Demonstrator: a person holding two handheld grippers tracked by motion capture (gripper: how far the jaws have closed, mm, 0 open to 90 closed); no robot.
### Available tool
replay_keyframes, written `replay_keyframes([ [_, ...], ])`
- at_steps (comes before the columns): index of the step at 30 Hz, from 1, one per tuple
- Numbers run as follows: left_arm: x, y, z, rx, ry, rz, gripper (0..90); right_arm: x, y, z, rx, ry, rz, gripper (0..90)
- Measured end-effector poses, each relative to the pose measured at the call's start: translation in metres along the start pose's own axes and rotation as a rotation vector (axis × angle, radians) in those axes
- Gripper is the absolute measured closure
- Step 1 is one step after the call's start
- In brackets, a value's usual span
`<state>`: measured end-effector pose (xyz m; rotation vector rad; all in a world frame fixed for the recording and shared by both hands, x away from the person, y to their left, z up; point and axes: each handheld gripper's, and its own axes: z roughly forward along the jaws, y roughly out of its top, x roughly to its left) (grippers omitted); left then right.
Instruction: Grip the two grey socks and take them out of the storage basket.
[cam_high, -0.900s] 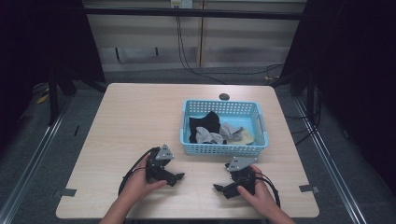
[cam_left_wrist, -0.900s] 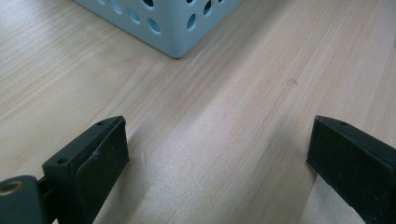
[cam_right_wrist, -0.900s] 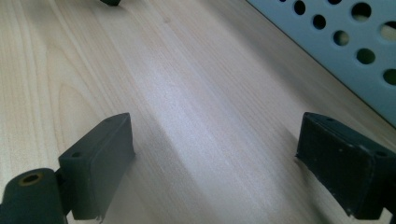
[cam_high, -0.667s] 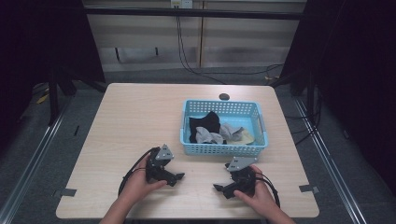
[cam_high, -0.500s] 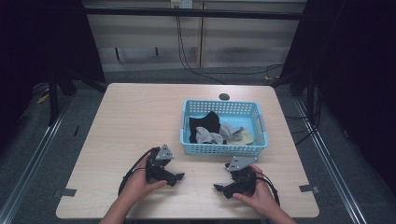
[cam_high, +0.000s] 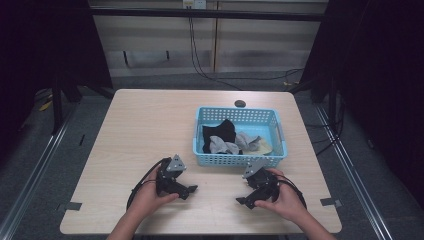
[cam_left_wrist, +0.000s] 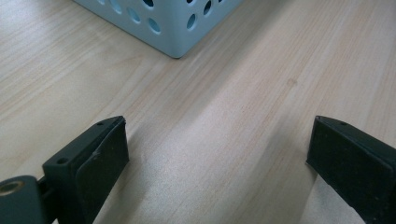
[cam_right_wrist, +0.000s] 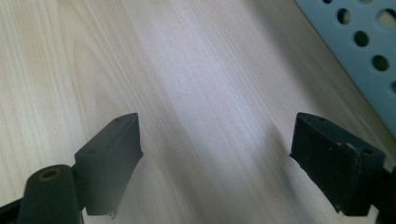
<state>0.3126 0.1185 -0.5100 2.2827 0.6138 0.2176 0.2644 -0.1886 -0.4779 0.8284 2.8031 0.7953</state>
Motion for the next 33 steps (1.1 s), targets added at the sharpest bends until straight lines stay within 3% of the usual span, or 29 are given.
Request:
replay_keyframes([
  [9,0.000,0.000,0.000,-0.002,-0.002,-0.001,4.7,-0.006,0.025,-0.027,0.108,0.046,-0.020,18.1],
  [22,0.000,0.000,0.000,-0.002,-0.002,-0.001,4.7,-0.030,0.060,-0.060,0.122,0.029,-0.015,19.8],
  [23,0.000,0.000,0.000,-0.004,-0.002,-0.003,4.7,-0.036,0.067,-0.064,0.125,0.008,-0.011,19.8],
  [28,0.000,0.000,0.000,0.000,0.000,-0.001,4.7,-0.057,0.080,-0.068,0.104,-0.009,0.029,20.6],
  [33,0.000,0.000,0.000,-0.001,-0.002,0.000,4.7,-0.086,0.088,-0.060,0.103,-0.051,0.078,21.1],
])
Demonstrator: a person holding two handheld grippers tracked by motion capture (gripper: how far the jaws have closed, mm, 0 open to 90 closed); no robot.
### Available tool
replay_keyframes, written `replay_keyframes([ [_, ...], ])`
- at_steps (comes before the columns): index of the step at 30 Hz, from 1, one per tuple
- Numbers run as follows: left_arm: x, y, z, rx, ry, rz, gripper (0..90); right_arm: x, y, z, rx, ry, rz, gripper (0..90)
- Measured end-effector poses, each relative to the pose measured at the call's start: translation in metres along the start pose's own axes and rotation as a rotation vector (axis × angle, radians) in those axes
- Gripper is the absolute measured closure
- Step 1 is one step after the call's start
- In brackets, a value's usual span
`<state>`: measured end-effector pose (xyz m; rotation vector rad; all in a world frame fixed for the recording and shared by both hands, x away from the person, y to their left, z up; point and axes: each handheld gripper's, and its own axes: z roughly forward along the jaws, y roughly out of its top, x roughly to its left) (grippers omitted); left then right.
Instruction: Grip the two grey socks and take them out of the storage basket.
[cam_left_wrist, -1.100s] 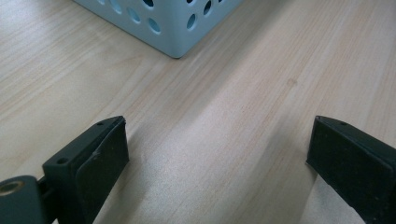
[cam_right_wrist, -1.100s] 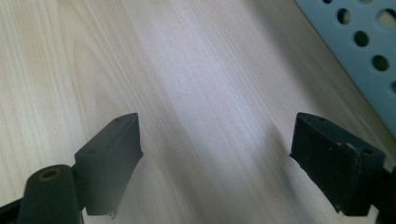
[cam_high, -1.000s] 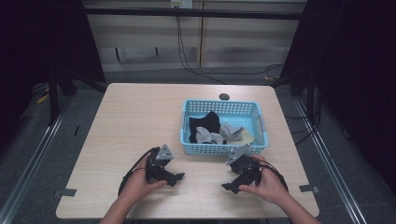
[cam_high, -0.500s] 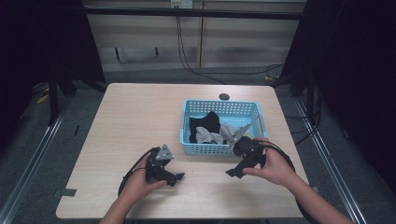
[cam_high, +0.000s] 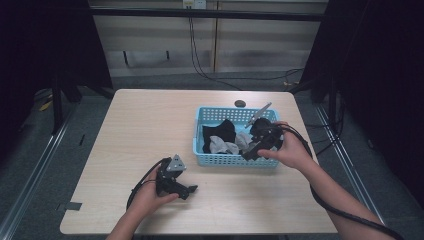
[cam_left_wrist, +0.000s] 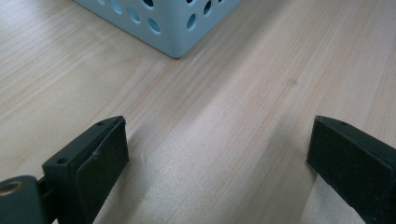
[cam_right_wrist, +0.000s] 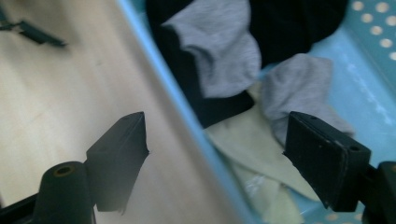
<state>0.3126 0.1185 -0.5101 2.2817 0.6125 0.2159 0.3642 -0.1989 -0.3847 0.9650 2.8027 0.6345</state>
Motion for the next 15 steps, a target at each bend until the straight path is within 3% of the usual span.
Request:
replay_keyframes([
  [8,-0.001,0.000,0.000,-0.006,0.002,-0.010,4.7,-0.035,0.008,0.033,0.044,-0.061,0.074,22.3],
  [15,-0.001,0.000,0.001,-0.008,0.002,-0.009,4.6,-0.054,0.011,0.053,0.081,-0.090,0.133,23.8],
])
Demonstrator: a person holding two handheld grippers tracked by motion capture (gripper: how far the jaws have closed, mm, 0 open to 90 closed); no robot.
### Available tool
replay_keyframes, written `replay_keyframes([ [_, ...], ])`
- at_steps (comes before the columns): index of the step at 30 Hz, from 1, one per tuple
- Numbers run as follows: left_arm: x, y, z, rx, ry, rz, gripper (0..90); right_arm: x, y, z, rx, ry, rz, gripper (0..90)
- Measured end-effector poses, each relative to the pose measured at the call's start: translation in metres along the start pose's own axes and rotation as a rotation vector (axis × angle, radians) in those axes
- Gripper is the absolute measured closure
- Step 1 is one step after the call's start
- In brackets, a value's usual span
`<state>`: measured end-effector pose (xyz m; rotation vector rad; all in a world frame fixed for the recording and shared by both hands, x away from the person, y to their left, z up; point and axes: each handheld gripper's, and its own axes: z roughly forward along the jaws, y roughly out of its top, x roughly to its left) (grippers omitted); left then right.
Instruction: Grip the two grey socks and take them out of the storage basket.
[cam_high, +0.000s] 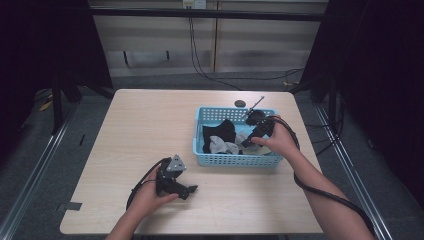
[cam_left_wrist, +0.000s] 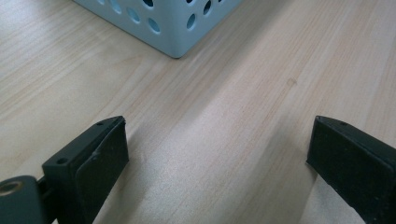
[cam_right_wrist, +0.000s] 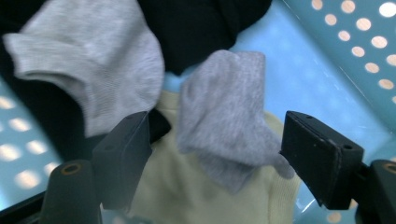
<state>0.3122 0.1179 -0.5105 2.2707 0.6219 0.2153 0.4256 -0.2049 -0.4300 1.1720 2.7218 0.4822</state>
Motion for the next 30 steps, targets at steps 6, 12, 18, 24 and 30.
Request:
replay_keyframes([
  [6,0.000,0.000,0.000,0.002,-0.001,0.000,4.6,-0.001,-0.001,0.017,0.044,-0.016,-0.018,26.6],
  [12,0.000,0.000,0.000,0.000,-0.002,-0.001,4.5,-0.004,-0.004,0.031,0.094,-0.046,-0.014,40.8],
  [18,0.000,0.000,0.000,0.002,-0.002,0.000,4.3,-0.010,-0.005,0.026,0.109,-0.077,-0.014,65.5],
  [24,0.000,0.000,0.000,0.001,-0.002,0.002,4.3,-0.018,-0.008,0.011,0.072,-0.049,0.014,68.3],
  [30,0.000,0.000,0.000,-0.001,-0.004,0.002,4.2,-0.017,-0.009,-0.007,0.071,-0.022,-0.012,70.5],
])
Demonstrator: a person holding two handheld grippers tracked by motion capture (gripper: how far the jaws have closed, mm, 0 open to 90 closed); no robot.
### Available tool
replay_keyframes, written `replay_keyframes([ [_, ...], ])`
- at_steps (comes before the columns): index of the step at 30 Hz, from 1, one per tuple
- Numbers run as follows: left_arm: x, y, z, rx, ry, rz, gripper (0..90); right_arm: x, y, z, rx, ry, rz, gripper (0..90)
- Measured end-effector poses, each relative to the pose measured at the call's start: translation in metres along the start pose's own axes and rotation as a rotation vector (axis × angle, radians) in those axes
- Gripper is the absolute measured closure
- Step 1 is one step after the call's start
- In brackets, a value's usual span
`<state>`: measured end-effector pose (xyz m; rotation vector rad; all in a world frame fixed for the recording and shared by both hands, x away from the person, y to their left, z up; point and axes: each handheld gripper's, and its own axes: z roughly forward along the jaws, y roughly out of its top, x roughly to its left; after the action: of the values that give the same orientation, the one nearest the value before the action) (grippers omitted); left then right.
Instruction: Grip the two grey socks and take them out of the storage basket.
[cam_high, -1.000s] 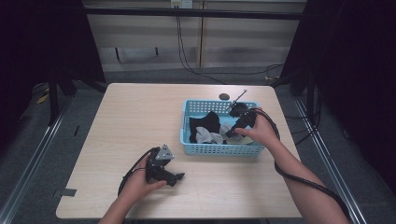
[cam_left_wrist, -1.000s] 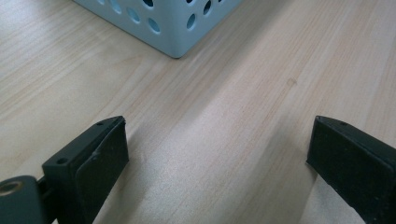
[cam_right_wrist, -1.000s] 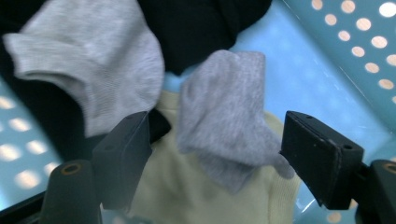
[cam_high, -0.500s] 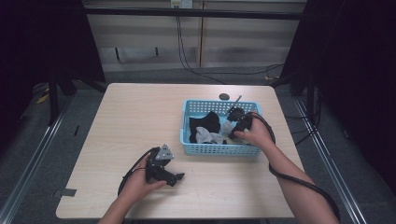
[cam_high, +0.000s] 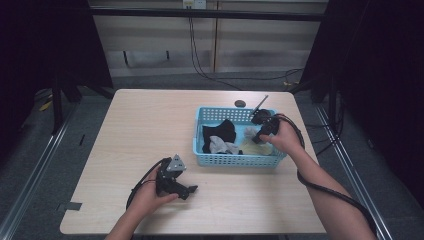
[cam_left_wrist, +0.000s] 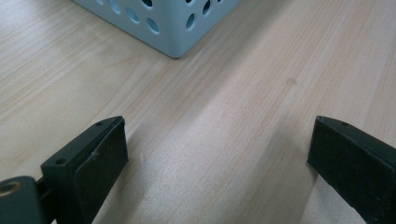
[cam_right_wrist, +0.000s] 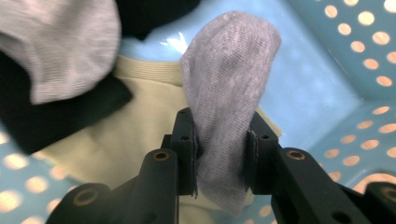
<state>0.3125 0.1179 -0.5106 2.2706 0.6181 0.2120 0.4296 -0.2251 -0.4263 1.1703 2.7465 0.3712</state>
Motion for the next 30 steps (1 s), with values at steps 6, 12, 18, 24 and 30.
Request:
replay_keyframes([
  [6,0.000,0.000,0.000,0.000,0.000,0.000,4.2,0.006,0.000,-0.017,-0.023,0.023,-0.029,71.0],
  [12,0.000,0.000,0.000,0.000,0.000,0.000,4.2,0.013,0.002,-0.035,-0.054,0.066,-0.059,71.0],
  [18,0.000,0.000,0.000,0.003,0.000,0.000,4.2,0.029,-0.001,-0.050,-0.068,0.088,-0.119,71.1],
  [24,0.000,0.000,0.000,0.003,0.000,0.002,4.2,0.048,-0.006,-0.063,-0.087,0.101,-0.182,71.0],
  [30,0.001,0.000,-0.001,0.011,-0.001,0.011,4.2,0.066,-0.015,-0.075,-0.105,0.113,-0.228,71.0],
])
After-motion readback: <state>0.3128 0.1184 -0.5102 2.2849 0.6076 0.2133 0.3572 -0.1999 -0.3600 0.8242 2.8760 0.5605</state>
